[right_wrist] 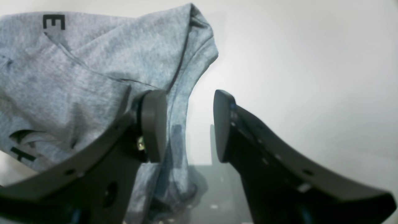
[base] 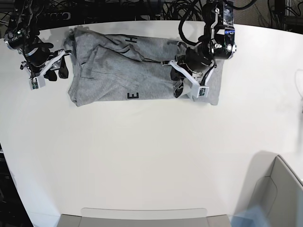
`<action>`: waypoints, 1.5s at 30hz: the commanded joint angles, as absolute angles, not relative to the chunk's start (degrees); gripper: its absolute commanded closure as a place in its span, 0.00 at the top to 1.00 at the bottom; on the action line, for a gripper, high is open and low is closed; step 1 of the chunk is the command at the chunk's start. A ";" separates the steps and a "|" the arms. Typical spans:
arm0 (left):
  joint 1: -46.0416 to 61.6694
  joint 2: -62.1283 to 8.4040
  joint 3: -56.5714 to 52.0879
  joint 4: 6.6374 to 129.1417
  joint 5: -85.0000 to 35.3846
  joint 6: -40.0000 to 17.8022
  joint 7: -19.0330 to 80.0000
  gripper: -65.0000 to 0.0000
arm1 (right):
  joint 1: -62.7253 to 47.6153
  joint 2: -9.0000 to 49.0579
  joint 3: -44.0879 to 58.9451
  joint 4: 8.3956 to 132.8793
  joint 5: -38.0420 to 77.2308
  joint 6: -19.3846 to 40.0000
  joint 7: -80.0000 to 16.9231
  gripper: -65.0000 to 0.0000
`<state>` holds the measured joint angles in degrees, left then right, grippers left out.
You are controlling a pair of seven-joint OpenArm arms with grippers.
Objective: Fold the T-shirt properly
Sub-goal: 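Fold the strip end held by the left gripper toward the right gripper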
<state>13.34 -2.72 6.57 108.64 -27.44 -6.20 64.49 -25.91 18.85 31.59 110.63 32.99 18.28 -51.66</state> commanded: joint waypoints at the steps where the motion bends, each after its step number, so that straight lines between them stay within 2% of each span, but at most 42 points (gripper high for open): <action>1: 13.05 -2.68 7.52 109.85 -28.62 -6.55 64.40 0.10 | -25.80 19.74 31.96 111.78 33.71 18.77 -50.68 0.38; 4: 13.14 -2.68 10.15 110.46 -28.70 -6.55 64.40 0.27 | -25.54 19.74 31.96 111.69 33.71 18.77 -50.68 0.38; 7: 12.88 -2.51 11.91 111.69 -28.88 -6.55 62.73 0.30 | -25.45 19.56 31.96 111.69 33.71 18.77 -50.42 0.38; 10: 12.79 -2.51 12.79 112.48 -30.29 -6.55 57.27 0.28 | -25.36 19.47 31.96 111.69 33.89 18.77 -50.33 0.38; 13: 12.79 -2.42 10.77 112.48 -34.42 -6.55 54.55 0.22 | -24.75 19.47 32.13 111.87 35.38 18.86 -49.63 0.38; 18: 13.14 -2.77 5.49 112.31 -38.37 -6.55 54.64 0.11 | -26.95 19.91 33.01 111.60 50.33 19.47 -44.35 0.39; 23: 13.32 -4.09 3.82 112.31 -39.60 -6.55 54.73 0.10 | -26.42 19.91 33.80 109.85 60.79 25.89 -47.78 0.42; 26: 13.32 -4.88 3.56 112.31 -40.75 -6.55 54.73 0.10 | -26.07 19.47 33.98 107.91 60.70 27.30 -48.04 0.47; 38: 14.37 -5.67 3.74 112.13 -40.84 -6.64 54.73 0.09 | -24.04 18.68 36.35 89.63 60.26 32.22 -47.69 0.48; 45: 14.29 -5.58 3.38 112.13 -40.84 -6.64 54.73 0.09 | -22.81 17.27 35.82 84.70 50.86 32.13 -44.00 0.48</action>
<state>14.72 -5.56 3.62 111.26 -40.16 -6.22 55.57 -23.16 16.29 35.51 83.83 49.98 31.29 -45.39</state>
